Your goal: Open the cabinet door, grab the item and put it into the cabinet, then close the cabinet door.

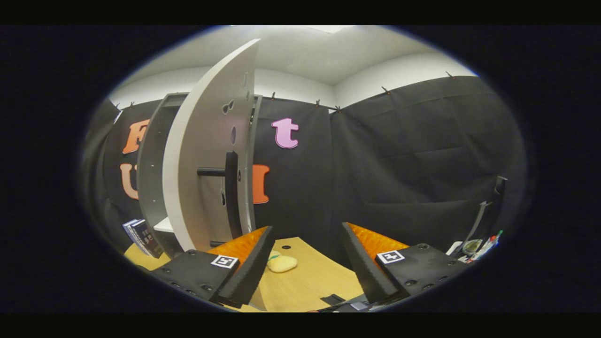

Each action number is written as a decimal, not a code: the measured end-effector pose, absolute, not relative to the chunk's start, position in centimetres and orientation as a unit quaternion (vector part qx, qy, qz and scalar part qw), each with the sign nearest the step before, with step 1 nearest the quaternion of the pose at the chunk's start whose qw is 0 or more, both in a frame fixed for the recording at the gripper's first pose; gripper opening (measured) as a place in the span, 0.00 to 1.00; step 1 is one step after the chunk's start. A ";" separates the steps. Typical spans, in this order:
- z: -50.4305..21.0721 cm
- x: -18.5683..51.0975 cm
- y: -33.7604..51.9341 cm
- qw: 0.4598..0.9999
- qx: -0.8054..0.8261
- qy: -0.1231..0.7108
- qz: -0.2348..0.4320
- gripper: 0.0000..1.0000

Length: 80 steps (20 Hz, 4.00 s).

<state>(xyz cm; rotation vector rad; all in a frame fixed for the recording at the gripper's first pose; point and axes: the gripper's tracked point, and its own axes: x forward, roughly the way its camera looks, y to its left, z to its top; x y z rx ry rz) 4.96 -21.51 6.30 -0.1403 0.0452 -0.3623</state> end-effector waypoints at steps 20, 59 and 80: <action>0.2 15.5 1.4 0.996 -0.014 0.077 0.050 0.94; -1.3 23.9 10.6 0.990 -0.063 0.092 0.082 0.92; 6.3 8.1 -9.9 0.996 -0.057 0.072 0.003 0.92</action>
